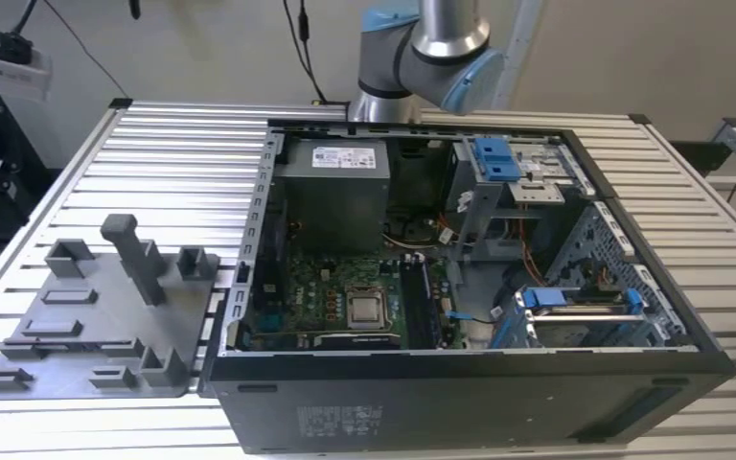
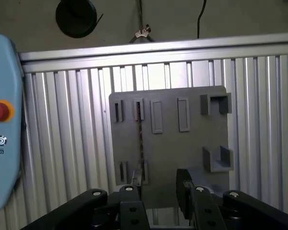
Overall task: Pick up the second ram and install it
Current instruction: 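Pick up the second ram and move it above second insertion slot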
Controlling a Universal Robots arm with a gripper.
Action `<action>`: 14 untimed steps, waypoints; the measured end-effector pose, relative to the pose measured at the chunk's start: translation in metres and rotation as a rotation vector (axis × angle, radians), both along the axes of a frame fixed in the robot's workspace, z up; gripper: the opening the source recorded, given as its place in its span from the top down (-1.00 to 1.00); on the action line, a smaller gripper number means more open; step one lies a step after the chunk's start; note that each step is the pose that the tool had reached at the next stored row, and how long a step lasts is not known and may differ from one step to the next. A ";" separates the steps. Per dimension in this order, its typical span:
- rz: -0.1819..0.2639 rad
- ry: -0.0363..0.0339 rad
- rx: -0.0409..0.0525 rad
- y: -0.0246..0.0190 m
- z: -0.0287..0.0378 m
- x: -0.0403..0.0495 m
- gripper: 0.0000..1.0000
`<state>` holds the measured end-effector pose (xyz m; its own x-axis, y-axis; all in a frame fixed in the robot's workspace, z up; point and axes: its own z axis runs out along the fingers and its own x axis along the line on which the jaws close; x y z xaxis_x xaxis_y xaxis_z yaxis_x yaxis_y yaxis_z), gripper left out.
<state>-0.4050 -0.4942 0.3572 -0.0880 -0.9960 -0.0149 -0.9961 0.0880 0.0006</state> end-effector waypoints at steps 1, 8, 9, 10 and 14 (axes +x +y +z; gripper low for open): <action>0.001 0.0000 0.0076 -0.0002 -0.0008 0.0000 0.16; 0.013 0.0140 0.0142 -0.0007 -0.0079 0.0000 0.16; 0.016 0.0145 0.0142 -0.0008 -0.0093 0.0000 0.16; 0.020 0.0147 0.0141 -0.0008 -0.0105 0.0000 0.16; 0.044 0.0129 0.0139 -0.0008 -0.0149 0.0001 0.16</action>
